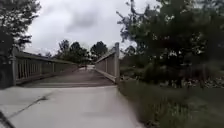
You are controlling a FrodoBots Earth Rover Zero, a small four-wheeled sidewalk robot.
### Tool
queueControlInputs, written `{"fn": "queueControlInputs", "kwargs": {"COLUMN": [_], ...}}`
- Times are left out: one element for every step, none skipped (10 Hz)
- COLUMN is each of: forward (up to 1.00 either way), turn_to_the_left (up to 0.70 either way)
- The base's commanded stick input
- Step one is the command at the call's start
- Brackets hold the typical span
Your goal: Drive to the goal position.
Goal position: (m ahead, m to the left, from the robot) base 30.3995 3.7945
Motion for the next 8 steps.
{"fn": "queueControlInputs", "kwargs": {"forward": [0.85,0.85,0.85,0.85,0.85,0.85,0.85,0.85], "turn_to_the_left": [0.34,0.34,0.34,0.34,0.34,0.34,0.34,0.34]}}
